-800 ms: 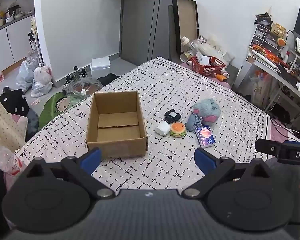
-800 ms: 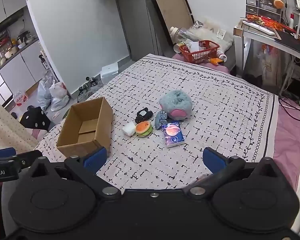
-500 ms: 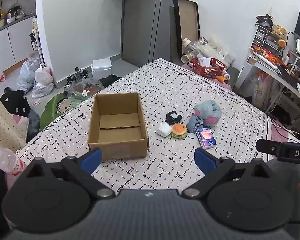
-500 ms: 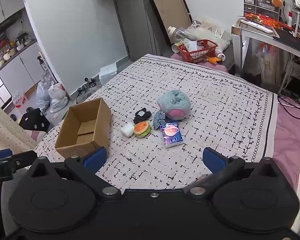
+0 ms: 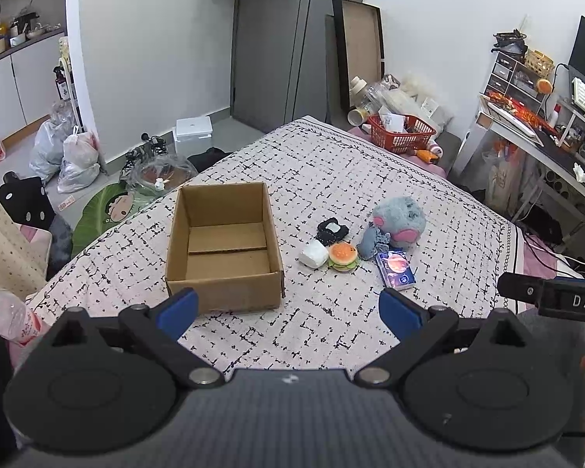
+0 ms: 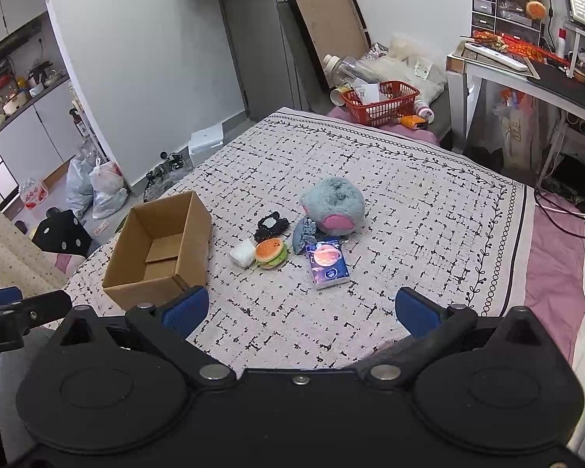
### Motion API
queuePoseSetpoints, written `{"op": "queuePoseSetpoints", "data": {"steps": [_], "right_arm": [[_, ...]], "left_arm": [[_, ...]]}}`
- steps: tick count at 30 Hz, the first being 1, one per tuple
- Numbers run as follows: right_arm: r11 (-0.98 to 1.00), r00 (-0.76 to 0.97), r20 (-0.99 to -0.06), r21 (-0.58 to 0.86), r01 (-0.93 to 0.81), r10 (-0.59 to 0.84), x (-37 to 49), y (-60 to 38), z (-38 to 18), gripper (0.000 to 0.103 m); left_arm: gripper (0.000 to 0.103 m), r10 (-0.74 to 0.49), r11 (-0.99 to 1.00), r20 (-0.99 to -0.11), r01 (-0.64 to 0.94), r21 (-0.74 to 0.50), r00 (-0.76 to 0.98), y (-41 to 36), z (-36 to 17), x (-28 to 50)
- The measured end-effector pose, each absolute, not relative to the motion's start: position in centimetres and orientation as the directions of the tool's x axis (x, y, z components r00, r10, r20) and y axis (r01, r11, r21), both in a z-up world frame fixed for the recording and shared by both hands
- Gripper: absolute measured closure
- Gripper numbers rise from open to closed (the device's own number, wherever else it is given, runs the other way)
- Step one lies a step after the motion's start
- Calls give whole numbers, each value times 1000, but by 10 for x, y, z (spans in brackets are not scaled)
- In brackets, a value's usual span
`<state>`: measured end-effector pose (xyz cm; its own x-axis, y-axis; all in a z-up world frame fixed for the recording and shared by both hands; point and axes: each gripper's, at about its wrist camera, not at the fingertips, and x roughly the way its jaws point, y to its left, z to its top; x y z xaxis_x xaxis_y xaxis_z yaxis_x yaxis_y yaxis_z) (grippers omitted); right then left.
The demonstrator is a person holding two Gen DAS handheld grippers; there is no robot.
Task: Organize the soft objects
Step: 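Move both tools toward the items beside the cardboard box, then grasp the plush hamburger with the left tool while the right tool grasps the blue card pack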
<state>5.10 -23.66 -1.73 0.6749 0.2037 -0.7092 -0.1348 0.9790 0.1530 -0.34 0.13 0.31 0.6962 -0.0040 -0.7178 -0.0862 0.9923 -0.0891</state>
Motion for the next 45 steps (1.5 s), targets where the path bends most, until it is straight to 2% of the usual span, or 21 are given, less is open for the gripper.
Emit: {"op": "queuePoseSetpoints", "data": {"steps": [11, 15, 26, 41, 45], "right_arm": [[978, 682, -701, 156, -136, 207, 52, -240, -16, 0], [978, 683, -700, 156, -137, 207, 52, -241, -17, 0], [977, 663, -718, 162, -140, 214, 65, -245, -27, 0], [959, 626, -729, 248, -137, 278, 106, -260, -48, 0], [953, 610, -737, 284, -111, 290, 121, -268, -58, 0]], "left_arm": [[5, -16, 991, -738, -85, -99, 675, -1, 5, -2], [5, -4, 992, -699, -83, -90, 715, -5, 4, -2], [5, -7, 990, -688, -91, -105, 726, -10, -3, 9], [7, -48, 987, -679, -72, -147, 733, -27, -18, 46], [10, -62, 985, -684, -65, -159, 727, -32, -26, 59]]}}
